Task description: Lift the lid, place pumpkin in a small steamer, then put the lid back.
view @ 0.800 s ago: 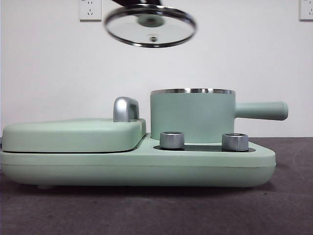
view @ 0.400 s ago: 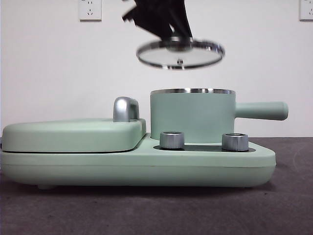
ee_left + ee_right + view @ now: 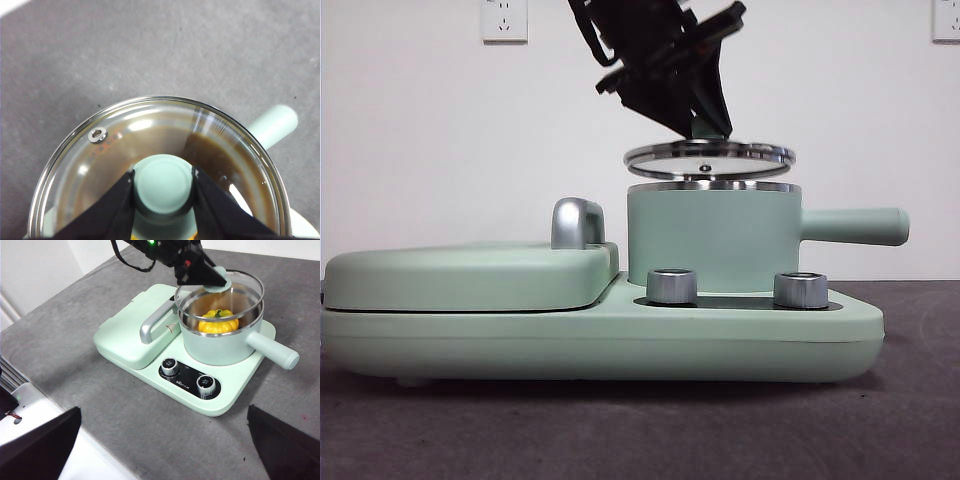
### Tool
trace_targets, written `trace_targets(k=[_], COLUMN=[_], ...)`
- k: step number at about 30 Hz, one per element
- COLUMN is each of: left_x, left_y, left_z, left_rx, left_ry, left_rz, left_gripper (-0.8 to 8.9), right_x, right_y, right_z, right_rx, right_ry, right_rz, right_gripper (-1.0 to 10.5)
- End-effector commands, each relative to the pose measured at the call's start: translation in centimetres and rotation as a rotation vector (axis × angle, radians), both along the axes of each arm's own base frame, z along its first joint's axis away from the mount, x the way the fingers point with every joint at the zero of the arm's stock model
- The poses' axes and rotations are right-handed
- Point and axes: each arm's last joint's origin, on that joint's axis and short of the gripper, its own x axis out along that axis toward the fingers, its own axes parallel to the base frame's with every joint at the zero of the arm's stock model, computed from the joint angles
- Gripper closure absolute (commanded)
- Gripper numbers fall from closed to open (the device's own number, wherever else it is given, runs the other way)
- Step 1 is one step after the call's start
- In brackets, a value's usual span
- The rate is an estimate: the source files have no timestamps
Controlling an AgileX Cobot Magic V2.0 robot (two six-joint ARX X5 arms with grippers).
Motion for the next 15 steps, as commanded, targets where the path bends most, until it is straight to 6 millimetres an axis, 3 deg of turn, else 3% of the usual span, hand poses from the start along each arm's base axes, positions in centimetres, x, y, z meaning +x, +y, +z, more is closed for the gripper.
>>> trace_targets(k=[1, 15], left_x=[0.17, 0.07], left_y=[-0.60, -0.86], left_z=[0.70, 0.15], left_rx=[-0.038, -0.014], left_ry=[-0.035, -0.018], left_rz=[-0.005, -0.016], left_gripper=[7.90, 7.90], right_x=[-0.06, -0.02], right_y=[-0.05, -0.10], right_z=[0.27, 0.26], right_rx=[0.020, 0.018], right_ry=[-0.003, -0.003], right_rz=[-0.004, -0.027], right_gripper=[4.2, 4.2])
